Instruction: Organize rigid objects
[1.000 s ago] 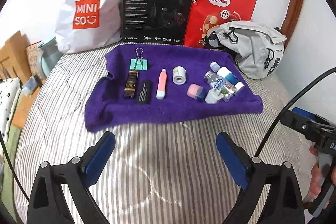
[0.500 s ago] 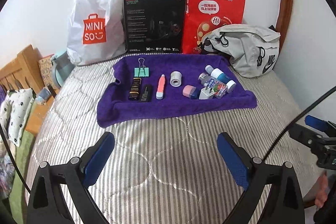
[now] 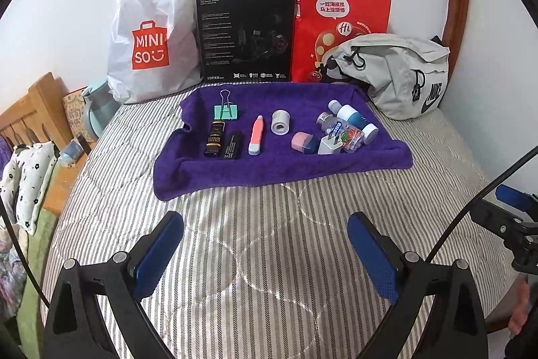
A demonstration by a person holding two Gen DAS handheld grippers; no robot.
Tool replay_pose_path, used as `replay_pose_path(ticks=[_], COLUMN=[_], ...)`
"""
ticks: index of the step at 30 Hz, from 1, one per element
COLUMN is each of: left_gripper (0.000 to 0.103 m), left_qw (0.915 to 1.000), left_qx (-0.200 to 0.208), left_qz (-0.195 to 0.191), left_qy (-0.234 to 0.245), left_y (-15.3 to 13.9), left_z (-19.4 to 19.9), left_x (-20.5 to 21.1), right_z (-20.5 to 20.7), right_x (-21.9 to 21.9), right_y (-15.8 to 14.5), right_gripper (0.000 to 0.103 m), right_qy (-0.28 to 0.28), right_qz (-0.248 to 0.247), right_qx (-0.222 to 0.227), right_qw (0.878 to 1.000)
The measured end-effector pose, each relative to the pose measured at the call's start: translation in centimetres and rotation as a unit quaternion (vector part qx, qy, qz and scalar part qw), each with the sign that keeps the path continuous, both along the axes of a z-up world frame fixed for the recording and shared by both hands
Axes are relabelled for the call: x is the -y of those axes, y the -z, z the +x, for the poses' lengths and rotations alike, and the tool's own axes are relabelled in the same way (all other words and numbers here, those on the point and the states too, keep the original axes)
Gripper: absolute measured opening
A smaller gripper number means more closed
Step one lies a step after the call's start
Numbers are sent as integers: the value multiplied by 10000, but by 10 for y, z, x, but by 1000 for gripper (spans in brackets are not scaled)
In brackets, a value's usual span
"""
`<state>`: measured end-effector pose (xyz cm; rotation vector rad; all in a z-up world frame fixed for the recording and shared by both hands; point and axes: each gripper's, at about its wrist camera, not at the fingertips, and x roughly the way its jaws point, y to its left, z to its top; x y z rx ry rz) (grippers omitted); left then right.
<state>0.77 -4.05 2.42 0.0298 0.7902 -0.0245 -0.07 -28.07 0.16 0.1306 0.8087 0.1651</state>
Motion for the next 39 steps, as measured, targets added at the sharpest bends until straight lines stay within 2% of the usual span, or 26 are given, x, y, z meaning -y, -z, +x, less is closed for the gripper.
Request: replay_pose_path(ticks=[39], left_gripper=[99], left_qw=[9999], left_qx=[-87], left_qz=[68], left_qy=[-34], left_y=[-2], left_z=[-7], left_x=[-4], right_z=[-7], right_x=[-5], right_y=[-8], right_gripper=[103], right_qy=[-9], right_qz=[-193], right_qx=[51], right_qw=[9998])
